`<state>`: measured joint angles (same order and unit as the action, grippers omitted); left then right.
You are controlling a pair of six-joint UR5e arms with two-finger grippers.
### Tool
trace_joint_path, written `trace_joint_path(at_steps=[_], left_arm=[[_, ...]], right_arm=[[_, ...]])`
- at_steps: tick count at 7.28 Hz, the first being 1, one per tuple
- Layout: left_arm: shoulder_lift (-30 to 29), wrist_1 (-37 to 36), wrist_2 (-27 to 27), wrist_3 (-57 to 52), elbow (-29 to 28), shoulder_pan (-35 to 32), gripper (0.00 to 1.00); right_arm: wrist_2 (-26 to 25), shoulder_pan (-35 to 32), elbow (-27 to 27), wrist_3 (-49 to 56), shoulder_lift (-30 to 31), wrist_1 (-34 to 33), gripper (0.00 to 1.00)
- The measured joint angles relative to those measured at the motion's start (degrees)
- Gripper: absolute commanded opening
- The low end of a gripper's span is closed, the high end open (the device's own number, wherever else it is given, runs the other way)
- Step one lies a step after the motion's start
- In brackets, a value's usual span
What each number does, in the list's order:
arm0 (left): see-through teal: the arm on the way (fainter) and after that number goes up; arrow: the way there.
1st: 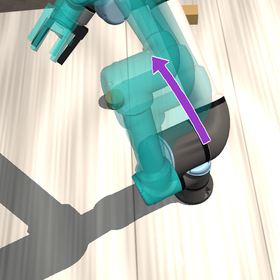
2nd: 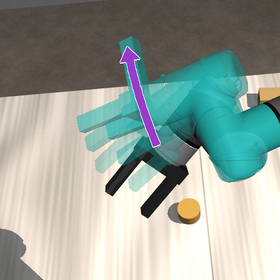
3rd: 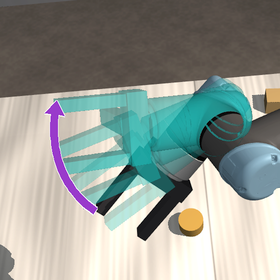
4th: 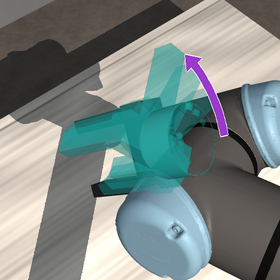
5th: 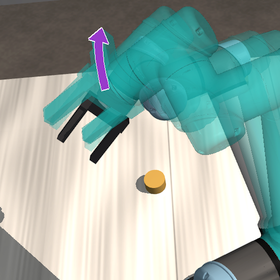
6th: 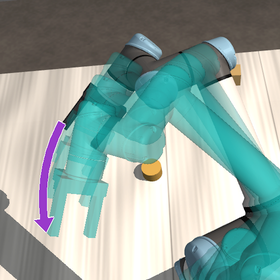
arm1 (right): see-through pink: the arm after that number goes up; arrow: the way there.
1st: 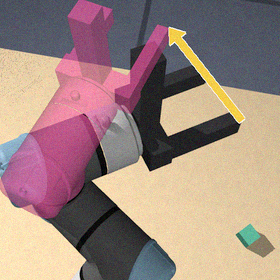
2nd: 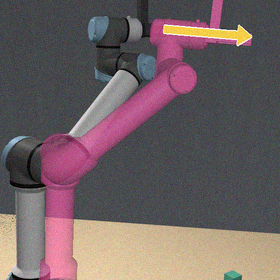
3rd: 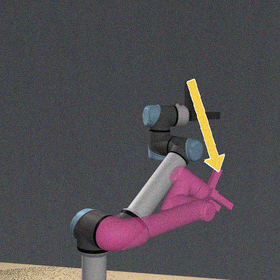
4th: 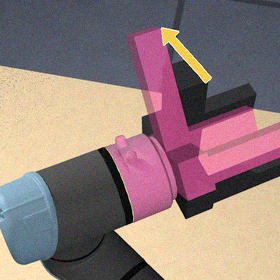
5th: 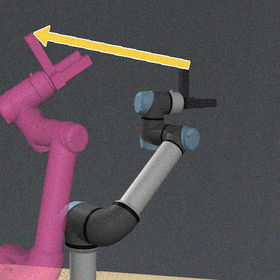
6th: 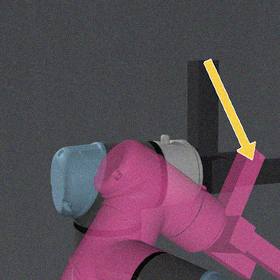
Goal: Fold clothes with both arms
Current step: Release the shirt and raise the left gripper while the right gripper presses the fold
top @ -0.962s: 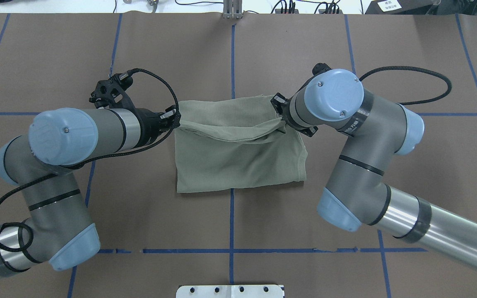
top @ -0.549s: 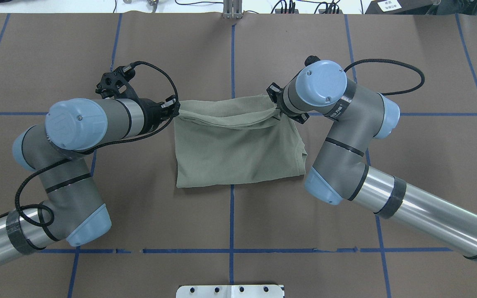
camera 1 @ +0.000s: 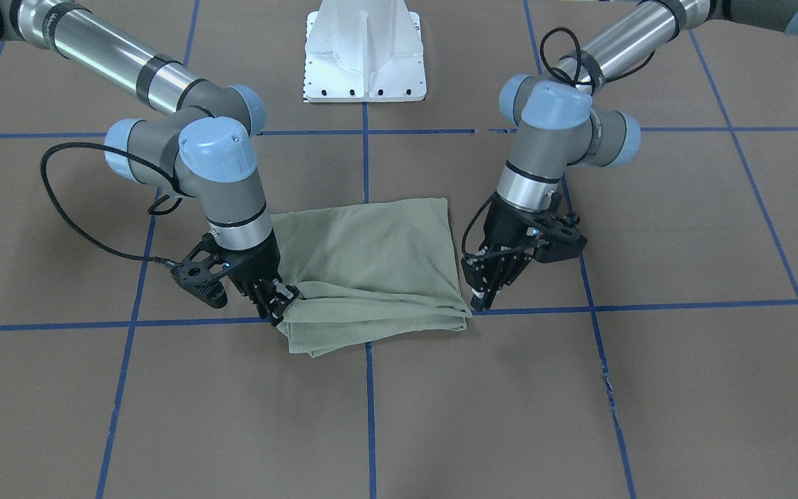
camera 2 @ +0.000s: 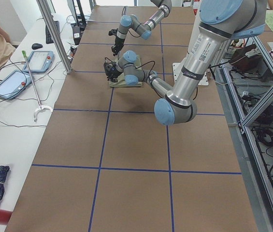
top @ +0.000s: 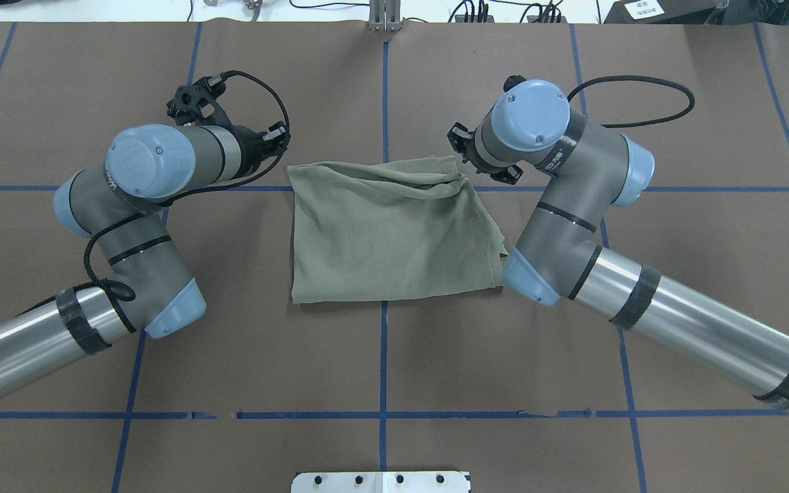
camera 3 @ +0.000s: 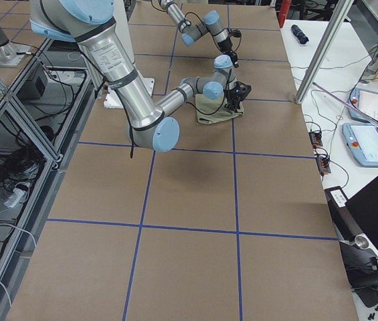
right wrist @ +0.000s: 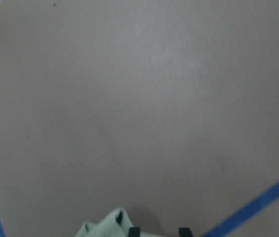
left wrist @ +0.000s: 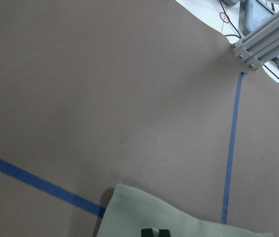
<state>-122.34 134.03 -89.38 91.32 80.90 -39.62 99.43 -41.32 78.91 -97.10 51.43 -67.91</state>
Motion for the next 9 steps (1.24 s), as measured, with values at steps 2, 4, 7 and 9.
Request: trace_joint_path(at_steps=[2, 4, 7, 9], left_arm=[[-0.9, 4.6, -0.1, -3.9, -5.3, -2.1, 0.5], [-0.5, 5.4, -1.1, -6.9, -5.7, -3.2, 0.5], [1.9, 5.5, -12.3, -16.5, -3.9, -9.1, 0.49], [3.3, 5.5, -18.7, -20.1, -3.0, -13.4, 0.49]], right_arm=[[7.2, -7.0, -3.8, 8.0, 0.3, 4.6, 1.0], [9.9, -10.5, -4.4, 14.9, 2.0, 5.5, 1.0], [11.2, -9.0, -1.1, 15.2, 3.2, 5.4, 0.27], [5.0, -1.0, 4.5, 5.2, 4.3, 5.0, 0.0]])
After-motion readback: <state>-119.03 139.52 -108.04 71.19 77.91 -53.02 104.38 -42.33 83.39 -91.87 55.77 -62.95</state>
